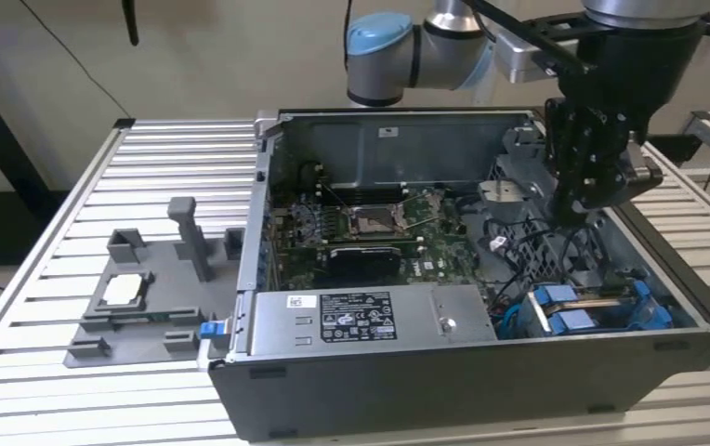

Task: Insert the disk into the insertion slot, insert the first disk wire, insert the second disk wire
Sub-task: 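Insert the second disk wire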

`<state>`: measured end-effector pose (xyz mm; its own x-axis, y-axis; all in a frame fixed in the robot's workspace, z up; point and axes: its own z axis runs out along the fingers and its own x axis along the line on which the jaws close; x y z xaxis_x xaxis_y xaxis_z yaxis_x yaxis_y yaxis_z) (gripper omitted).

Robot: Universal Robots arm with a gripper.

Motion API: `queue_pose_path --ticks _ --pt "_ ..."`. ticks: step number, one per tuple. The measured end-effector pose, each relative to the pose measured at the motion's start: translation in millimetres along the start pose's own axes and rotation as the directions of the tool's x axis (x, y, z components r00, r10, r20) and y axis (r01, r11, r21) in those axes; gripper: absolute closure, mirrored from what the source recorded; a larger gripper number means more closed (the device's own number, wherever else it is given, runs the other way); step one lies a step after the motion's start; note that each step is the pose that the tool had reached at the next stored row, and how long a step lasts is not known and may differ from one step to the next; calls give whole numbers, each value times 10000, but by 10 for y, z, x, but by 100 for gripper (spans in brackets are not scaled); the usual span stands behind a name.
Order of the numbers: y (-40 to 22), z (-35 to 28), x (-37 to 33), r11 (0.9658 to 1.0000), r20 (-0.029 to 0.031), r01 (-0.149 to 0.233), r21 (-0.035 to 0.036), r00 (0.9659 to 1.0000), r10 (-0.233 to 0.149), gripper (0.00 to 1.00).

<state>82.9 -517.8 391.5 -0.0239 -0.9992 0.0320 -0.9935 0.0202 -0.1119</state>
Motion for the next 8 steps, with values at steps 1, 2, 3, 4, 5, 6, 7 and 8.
queue_pose_path --ticks 1,2,3,4,5,6,7,8 --pt "20 -1 -14 10000 -4 2 36 10000 -2 73" --pt "38 -2 -30 10000 -9 4 63 10000 -4 73" --pt "54 -2 -47 10000 -22 8 96 10000 -8 73" --pt "69 1 -66 9999 -53 17 143 10000 -16 73" --pt "78 5 -79 9998 -97 25 191 10000 -24 73" --pt "82 7 -83 9998 -135 30 214 9999 -28 73" --pt "81 7 -83 9998 -139 32 215 9999 -29 73" --pt "81 7 -82 9998 -142 32 215 9999 -29 73"
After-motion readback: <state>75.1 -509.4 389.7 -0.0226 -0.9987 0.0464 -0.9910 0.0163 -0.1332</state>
